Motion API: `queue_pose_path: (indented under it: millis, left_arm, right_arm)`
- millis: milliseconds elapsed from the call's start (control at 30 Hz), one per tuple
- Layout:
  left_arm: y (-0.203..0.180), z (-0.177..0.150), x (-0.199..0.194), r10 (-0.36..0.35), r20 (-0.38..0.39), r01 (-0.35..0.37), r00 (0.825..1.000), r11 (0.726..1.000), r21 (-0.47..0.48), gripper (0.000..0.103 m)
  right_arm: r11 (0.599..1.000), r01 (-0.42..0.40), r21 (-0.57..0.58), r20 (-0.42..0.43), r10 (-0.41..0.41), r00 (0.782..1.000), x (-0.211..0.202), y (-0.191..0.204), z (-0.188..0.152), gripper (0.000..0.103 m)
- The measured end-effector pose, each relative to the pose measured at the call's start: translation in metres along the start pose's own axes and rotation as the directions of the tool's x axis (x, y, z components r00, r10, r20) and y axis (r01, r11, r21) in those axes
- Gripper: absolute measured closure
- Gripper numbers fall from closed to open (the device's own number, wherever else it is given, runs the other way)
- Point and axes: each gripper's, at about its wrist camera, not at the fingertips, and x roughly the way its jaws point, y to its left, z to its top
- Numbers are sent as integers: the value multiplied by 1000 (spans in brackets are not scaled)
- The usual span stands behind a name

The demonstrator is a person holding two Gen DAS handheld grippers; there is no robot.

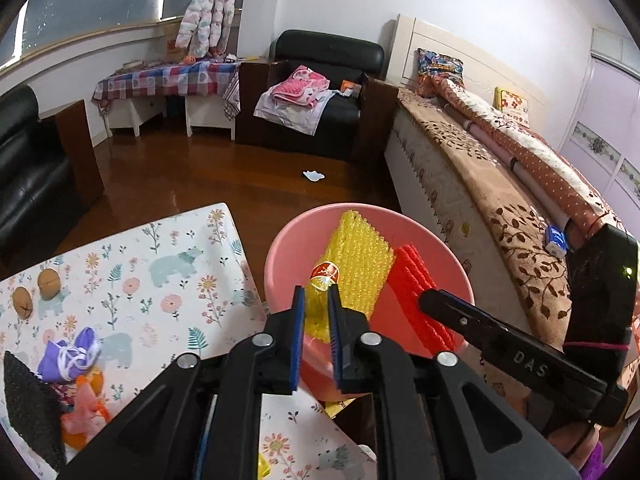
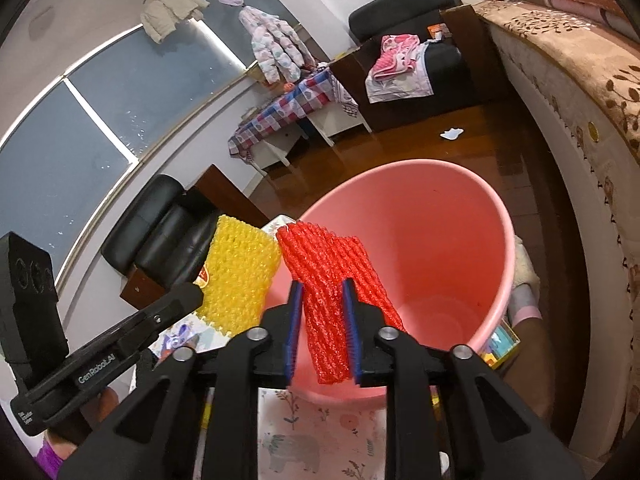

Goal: Collect trash
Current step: 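Open both grippers over the pink bucket, dropping the nets, and return to the table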

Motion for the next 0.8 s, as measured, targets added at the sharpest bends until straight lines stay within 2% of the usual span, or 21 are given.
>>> queue_pose_path:
  millis: [33,100,133,400,600,800]
  left_arm:
    - [0,0,2,-5,-2,5,1000,1000,-3,86]
    - [1,0,3,-9,-3,9,1000,1000,-9,73]
    - [1,0,2,-9,1,9,1000,1000,-8,71]
    - [4,-1,-18,-7,39,7,999,1000,-5,63]
    - [17,-7,-48,8,79,-5,997,999,-37,55]
    - [45,-19,-88,47,134,-34,990,995,-99,53]
  right_arm:
    - [1000,2,3,4,-2,1000,0,-1,-1,73]
    - [1000,3,11,8,-3,1000,-2,-6,-1,66]
    - [1000,2,14,8,-3,1000,-3,-8,-1,65]
    - [999,25,-25,20,-25,999,-9,0,-2,64]
    - [995,22,-96,45,-18,999,-23,27,-9,64]
    - [988,1,-155,36,5,999,-33,61,-25,64]
